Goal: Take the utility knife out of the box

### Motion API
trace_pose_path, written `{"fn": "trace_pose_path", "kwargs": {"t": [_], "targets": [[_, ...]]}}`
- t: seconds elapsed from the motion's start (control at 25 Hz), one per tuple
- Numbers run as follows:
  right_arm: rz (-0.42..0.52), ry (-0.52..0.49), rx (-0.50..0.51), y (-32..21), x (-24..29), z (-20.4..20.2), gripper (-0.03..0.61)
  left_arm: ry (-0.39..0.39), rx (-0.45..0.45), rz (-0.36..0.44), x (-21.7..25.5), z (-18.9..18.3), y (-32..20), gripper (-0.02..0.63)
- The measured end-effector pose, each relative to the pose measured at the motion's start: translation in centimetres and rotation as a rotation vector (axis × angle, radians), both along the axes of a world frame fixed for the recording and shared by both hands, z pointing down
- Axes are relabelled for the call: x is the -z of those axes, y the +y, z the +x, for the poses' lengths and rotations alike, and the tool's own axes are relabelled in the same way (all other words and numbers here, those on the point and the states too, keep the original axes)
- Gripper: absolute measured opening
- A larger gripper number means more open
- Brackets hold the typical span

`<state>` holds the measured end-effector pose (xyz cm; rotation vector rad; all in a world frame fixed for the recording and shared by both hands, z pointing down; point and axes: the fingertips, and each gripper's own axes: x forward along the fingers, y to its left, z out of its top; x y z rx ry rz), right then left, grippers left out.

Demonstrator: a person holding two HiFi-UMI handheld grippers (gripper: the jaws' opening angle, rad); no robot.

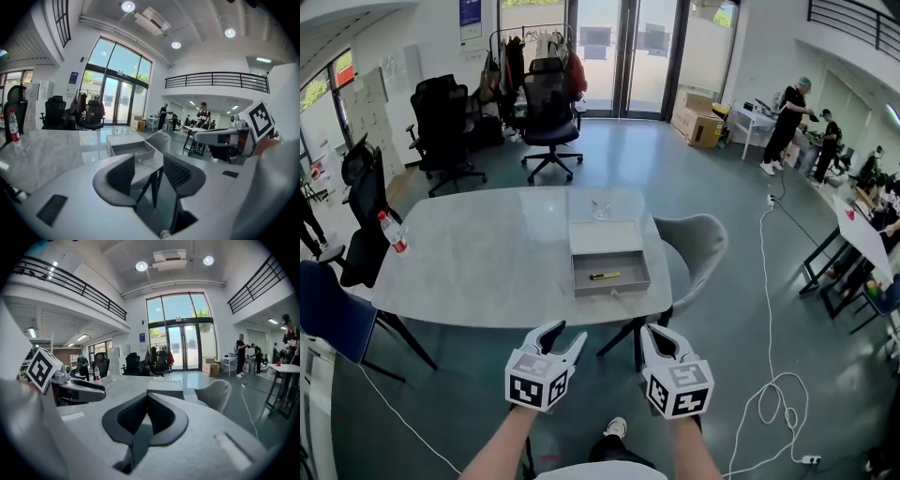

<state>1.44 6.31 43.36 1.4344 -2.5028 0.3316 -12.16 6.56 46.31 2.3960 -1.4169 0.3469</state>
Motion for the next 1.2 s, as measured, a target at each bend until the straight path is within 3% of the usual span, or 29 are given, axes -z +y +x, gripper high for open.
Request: {"fn": "trace_pose_path", "kwargs": {"t": [0.68, 1.2], "targets": [[-0.002, -0.012, 0.084, -10.9, -0.1, 3.4, 0.005, -0.007, 0.066, 0.007, -0.2, 3.9, -10.0, 0.242], [-0.019, -0.051, 0.156, -14.1, -0.6, 4.8, 0.005, -0.076, 0.08, -0.022, -1.1, 5.8, -12.7, 0.253]]}}
